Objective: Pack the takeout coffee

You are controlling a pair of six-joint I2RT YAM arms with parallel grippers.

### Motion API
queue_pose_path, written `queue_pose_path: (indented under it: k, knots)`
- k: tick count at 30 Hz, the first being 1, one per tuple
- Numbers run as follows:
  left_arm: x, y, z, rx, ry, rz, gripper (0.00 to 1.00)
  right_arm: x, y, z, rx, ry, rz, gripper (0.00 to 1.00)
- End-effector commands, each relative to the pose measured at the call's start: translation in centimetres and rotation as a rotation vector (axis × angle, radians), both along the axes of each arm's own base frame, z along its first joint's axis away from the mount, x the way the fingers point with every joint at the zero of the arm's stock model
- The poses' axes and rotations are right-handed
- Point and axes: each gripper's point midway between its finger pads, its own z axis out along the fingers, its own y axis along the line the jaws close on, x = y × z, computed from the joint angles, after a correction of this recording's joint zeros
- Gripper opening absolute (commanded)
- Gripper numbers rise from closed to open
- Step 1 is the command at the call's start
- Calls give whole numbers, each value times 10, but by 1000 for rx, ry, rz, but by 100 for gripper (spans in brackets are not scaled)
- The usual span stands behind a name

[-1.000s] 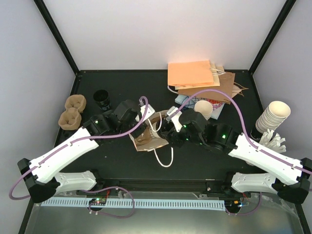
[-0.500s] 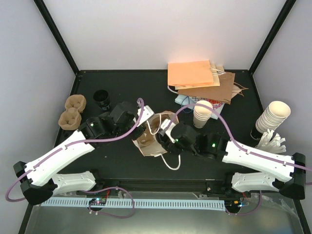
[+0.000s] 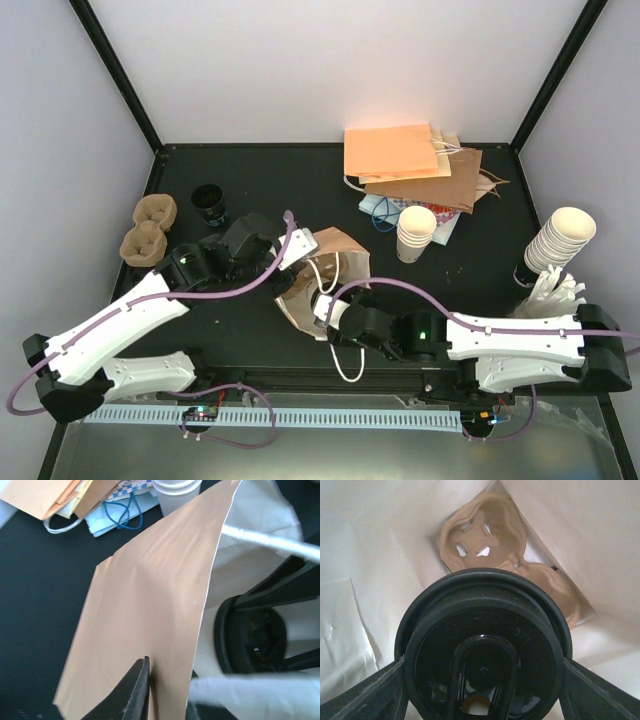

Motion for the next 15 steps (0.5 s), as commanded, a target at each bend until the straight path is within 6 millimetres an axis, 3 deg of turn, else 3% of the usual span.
queue_pose_path:
  k: [1,4,7,10,13,15]
  knots:
    - [-23,-4,17,-102,41,-66,24,2,8,4,13,-99,19,80]
    - [-32,-3,25,-151,52,-86,52,0,9,-3,-9,-126,37,80]
    - [-44,-3,37,-227,60,-114,71,-1,12,-6,-18,-150,56,80]
    - [-48,8,58,-307,43,-76,81,0,17,-5,-17,-173,65,80]
    - [-32,32,73,-355,-7,85,88,1,23,-4,-29,-188,75,80]
    - [-19,46,71,-363,18,176,90,2,27,-4,-34,-197,82,79]
